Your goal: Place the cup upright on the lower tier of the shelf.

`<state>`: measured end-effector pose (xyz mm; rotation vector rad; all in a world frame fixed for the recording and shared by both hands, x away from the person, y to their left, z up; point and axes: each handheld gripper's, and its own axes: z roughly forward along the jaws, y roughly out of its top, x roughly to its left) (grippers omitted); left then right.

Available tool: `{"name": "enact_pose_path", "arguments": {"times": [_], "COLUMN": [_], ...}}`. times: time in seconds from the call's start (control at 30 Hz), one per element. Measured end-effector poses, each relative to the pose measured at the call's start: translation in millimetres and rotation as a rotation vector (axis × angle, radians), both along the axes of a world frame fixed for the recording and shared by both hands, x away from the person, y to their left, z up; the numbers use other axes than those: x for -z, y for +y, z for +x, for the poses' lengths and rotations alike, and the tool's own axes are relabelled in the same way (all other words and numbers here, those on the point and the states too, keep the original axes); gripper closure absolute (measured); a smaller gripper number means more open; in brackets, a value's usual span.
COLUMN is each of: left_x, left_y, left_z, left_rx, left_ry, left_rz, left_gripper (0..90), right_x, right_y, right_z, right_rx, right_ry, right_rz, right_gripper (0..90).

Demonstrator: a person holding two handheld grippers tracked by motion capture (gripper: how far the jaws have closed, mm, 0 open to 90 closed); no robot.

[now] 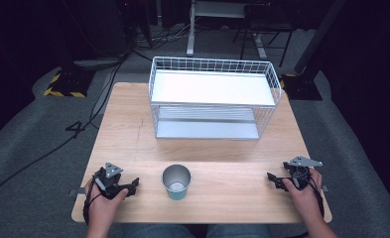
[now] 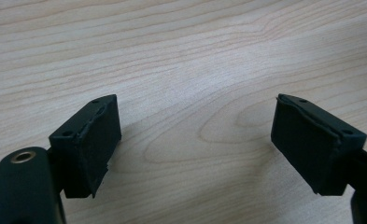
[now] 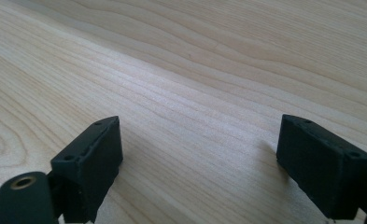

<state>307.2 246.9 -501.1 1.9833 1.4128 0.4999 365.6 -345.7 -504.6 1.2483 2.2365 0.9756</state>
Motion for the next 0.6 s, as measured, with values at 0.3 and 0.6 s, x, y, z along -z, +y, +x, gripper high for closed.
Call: {"name": "enact_pose_path", "arguments": {"times": [0.3, 0.6], "left_x": [-11.8, -25.2], "left_y": [3.2, -3.9], "left_z": [-28.0, -51.3], "left_rx": [0.000, 0.044], "left_ry": [-0.055, -0.104], "left_rz": [-0.033, -0.050], "left_gripper": [20.6, 21.0], "right_x": [0.0, 0.0], "right_y": [0.0, 0.0], "right_z": [-0.2, -0.1], "right_rx": [0.000, 0.000], "right_ry": [-0.001, 0.000], "right_rz": [-0.001, 0.000], "right_gripper": [14.9, 14.9]}}
